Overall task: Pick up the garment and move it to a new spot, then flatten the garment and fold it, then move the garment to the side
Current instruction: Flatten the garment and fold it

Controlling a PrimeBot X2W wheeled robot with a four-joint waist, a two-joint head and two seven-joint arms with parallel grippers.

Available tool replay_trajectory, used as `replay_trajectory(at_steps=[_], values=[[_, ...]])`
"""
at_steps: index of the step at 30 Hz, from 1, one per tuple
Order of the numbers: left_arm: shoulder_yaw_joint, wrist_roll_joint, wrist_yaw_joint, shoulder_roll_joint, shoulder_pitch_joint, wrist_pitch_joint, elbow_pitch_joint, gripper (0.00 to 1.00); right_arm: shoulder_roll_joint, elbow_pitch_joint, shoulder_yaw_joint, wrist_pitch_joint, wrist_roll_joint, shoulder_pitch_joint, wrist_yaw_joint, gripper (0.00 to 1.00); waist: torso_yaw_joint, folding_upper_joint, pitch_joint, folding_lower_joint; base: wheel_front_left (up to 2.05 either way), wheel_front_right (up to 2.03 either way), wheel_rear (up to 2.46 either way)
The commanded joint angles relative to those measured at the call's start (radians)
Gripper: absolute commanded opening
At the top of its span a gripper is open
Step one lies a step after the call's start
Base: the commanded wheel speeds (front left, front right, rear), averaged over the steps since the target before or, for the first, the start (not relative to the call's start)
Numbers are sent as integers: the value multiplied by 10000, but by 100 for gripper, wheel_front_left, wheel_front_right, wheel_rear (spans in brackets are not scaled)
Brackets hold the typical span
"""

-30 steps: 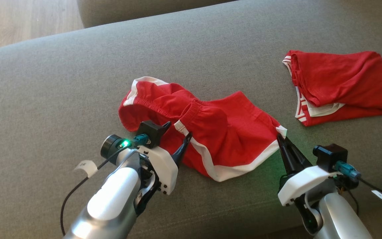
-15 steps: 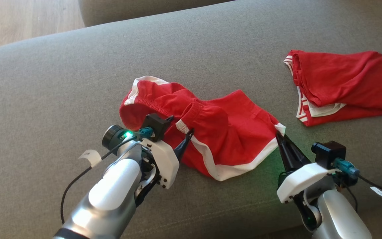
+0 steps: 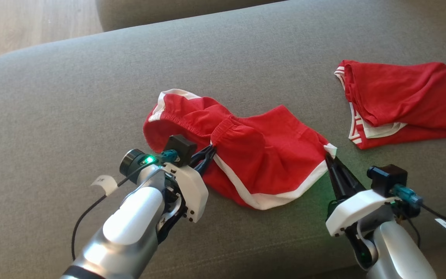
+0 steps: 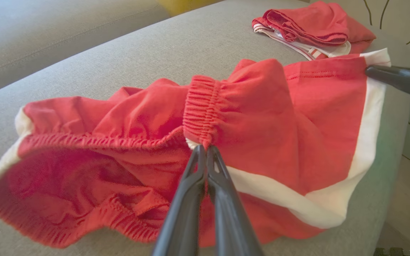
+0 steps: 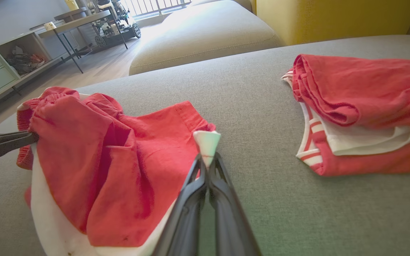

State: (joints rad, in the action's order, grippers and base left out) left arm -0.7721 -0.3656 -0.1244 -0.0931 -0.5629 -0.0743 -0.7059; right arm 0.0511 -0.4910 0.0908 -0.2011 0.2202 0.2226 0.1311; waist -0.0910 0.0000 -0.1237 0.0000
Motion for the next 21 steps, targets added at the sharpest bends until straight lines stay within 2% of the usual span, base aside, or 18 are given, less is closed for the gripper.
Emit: replay_trajectory(at_steps=[1, 7, 12, 19, 21], values=[[299, -72, -39, -251, -538, -199, 289, 0, -9, 272, 95, -70, -77, 337, -4, 0, 65, 0, 47, 0, 0, 0, 0], [646, -359, 272, -460, -177, -654, 929, 0, -9, 479, -678, -220, -341, 386, -4, 0, 412, 0, 404, 0, 0, 0, 0], [1041, -602, 671, -801, 137, -772, 1981, 0, -9, 925, -1588, -249, -623, 600, -4, 0, 809, 0, 898, 0, 0, 0, 0], [2113, -1286, 1622, -1087, 575, -834, 4130, 0, -9, 2150, -2528, 10, -457, 954, -4, 0, 1275, 0, 1554, 0, 0, 0, 0], [2271, -1460, 1734, -1066, 681, -799, 4472, 0, -9, 2381, -2600, 68, -405, 959, -4, 0, 1321, 0, 1625, 0, 0, 0, 0]])
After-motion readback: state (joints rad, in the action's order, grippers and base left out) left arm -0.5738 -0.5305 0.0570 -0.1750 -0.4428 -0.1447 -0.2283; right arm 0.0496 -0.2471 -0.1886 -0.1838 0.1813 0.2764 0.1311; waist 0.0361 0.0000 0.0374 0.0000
